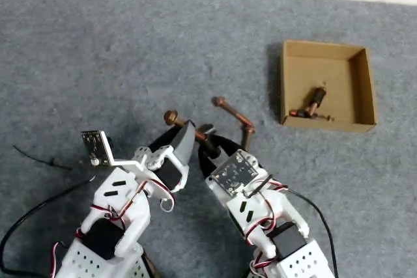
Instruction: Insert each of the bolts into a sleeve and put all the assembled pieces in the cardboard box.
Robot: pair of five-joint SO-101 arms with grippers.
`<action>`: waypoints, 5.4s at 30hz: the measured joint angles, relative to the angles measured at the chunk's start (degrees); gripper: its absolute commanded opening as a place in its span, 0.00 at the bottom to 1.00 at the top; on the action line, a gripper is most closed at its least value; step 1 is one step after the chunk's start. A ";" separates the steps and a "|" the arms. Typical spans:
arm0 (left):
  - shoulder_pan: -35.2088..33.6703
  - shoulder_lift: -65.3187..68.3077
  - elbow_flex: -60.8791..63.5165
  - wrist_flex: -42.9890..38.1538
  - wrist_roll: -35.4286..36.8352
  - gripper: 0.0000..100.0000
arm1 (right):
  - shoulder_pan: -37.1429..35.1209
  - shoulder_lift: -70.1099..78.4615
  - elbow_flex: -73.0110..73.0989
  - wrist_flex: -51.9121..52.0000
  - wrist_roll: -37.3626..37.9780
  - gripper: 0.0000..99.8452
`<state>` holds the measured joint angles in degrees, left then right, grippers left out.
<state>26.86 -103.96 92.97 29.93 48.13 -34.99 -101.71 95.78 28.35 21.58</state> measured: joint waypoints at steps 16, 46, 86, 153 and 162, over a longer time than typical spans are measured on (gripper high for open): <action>1.93 -0.09 1.58 -0.70 -0.26 0.01 | 0.18 0.09 0.00 0.09 0.00 0.01; 3.34 -0.09 -2.64 5.63 -0.79 0.01 | 0.26 0.09 0.00 0.09 0.00 0.01; 2.11 39.38 -16.00 -2.99 -2.73 0.01 | 0.26 0.18 0.00 0.09 0.00 0.01; 6.42 17.32 -8.53 6.24 -2.81 0.16 | 8.26 0.00 0.18 -2.99 -4.84 0.01; 6.42 17.32 -8.53 6.33 -2.81 0.16 | 12.13 0.00 0.18 -4.40 -5.19 0.01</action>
<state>33.27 -86.64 84.44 36.26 45.32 -22.86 -101.71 95.96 23.96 16.40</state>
